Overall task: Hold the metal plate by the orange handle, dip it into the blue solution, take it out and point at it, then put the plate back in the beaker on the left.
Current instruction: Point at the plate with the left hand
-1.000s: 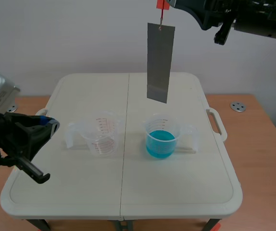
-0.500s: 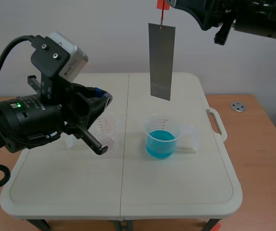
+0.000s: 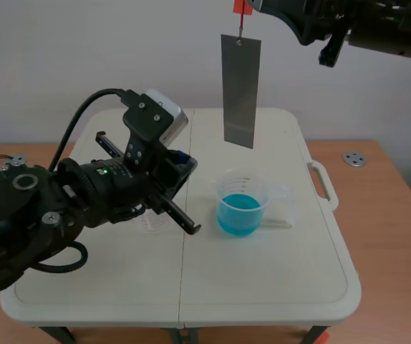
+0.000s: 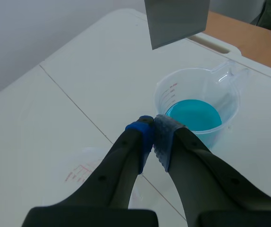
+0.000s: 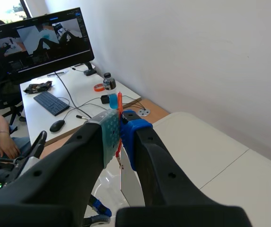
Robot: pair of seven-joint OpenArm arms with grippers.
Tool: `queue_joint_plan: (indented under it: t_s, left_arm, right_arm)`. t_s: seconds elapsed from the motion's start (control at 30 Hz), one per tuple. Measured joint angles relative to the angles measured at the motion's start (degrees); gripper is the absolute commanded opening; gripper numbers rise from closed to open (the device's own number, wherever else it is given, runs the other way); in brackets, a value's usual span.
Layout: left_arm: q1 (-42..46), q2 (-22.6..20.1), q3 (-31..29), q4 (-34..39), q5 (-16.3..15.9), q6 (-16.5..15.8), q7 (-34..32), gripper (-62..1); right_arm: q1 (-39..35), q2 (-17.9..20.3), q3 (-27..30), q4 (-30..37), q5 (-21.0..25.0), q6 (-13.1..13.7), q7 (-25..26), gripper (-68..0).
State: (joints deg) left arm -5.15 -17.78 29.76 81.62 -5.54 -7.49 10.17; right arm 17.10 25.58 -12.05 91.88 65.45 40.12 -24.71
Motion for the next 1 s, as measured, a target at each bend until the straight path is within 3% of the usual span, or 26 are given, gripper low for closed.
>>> queue_joint_plan:
  t_s: [0.3, 1.0]
  left_arm:
    - [-2.5, 2.6, 0.0, -1.5, 2.6, 0.0, -1.0, -59.0]
    - [-2.5, 2.7, 0.0, -1.6, 2.6, 0.0, -1.8, -59.0]
  right_arm:
    - [0.0, 0.0, 0.0, 0.0, 1.0, 0.0, 0.0, -66.1]
    - [0.0, 0.0, 0.0, 0.0, 1.3, 0.0, 0.0, -66.0]
